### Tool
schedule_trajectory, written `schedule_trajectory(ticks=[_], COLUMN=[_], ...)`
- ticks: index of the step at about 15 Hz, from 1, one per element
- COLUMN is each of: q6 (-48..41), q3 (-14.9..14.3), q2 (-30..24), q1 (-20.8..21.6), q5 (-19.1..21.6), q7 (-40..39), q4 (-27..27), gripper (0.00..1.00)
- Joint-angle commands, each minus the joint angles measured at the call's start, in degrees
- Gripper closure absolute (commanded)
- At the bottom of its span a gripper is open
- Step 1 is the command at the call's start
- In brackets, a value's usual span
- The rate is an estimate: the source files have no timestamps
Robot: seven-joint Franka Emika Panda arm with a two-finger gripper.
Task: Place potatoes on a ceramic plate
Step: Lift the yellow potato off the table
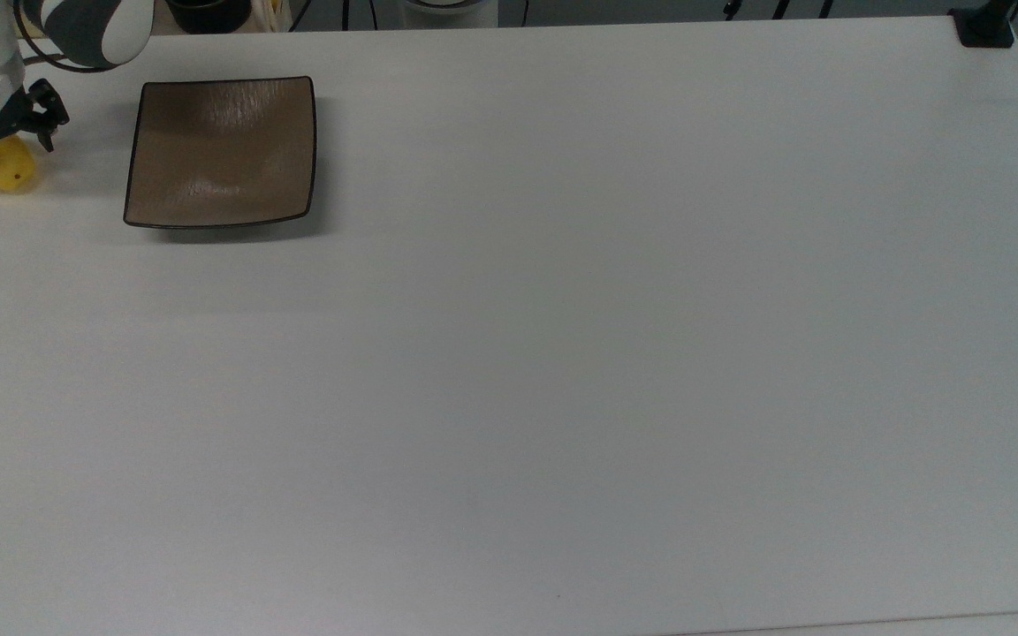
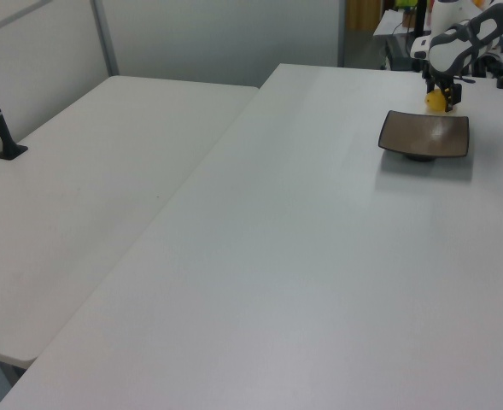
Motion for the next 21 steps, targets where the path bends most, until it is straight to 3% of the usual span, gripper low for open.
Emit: schedule_trajectory(ticks=[1, 2, 4, 9, 13, 16, 21], q6=[2.0, 2.0, 1.56, 0.86, -7.21, -11.53, -19.26], q3=[-0.18, -0.18, -0.27, -0.18, 0.34, 1.13, 7.36], q2=[0.74, 0.65, 0.65, -0.84, -4.88, -6.38, -10.33], q1=[-0.41, -0.41, -0.5, -0.5, 0.11, 1.16, 2.13], q5=[0.11, 0.11, 0.11, 0.72, 3.27, 4.59, 4.68], q7=[-0.35, -0.35, -0.35, -0.17, 0.79, 5.97, 23.52], q4=[0.7, 0.79, 1.92, 2.11, 1.84, 1.84, 1.49], gripper=[0.41, 0.51, 0.56, 0.56, 0.55, 0.53, 0.53])
